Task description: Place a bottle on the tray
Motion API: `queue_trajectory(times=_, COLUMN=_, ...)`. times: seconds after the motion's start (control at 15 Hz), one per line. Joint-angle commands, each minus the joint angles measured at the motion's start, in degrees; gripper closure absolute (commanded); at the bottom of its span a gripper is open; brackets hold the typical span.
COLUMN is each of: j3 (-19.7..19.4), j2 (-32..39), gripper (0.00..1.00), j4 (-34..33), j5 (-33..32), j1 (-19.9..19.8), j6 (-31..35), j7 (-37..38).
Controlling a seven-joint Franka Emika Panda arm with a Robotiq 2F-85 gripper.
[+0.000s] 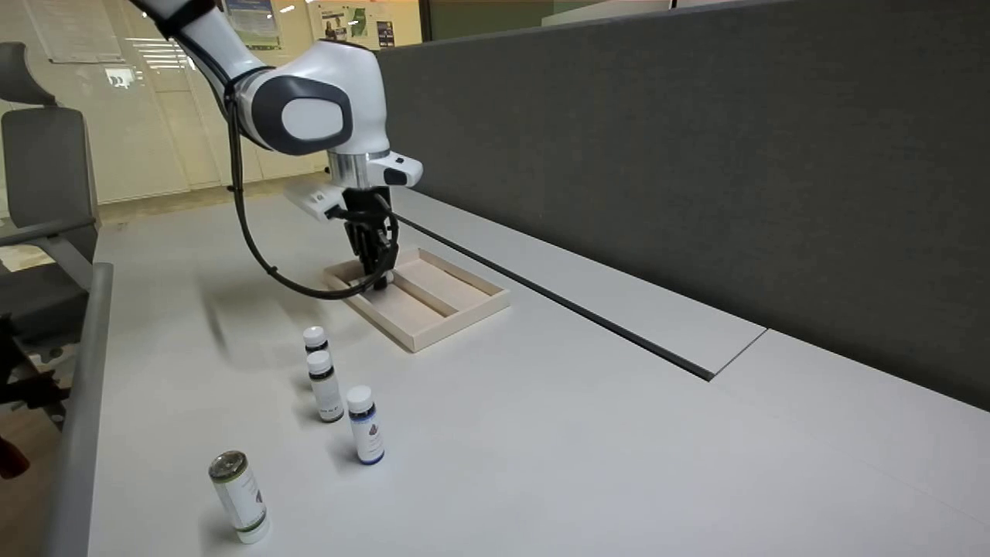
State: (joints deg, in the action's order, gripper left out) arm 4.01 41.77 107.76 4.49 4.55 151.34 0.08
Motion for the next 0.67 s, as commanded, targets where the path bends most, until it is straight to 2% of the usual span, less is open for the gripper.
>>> queue_trajectory(times=0.0, j3=0.6, j2=-0.3, gripper=0.93, j4=0.3, j5=-1.2, j1=0.7, j6=0.5, j7=-0.5)
queue_trajectory(times=0.6, j3=1.8, j2=-0.1, gripper=0.93, j4=0.3, j5=-0.5, j1=1.4, j6=1.2, j7=-0.5)
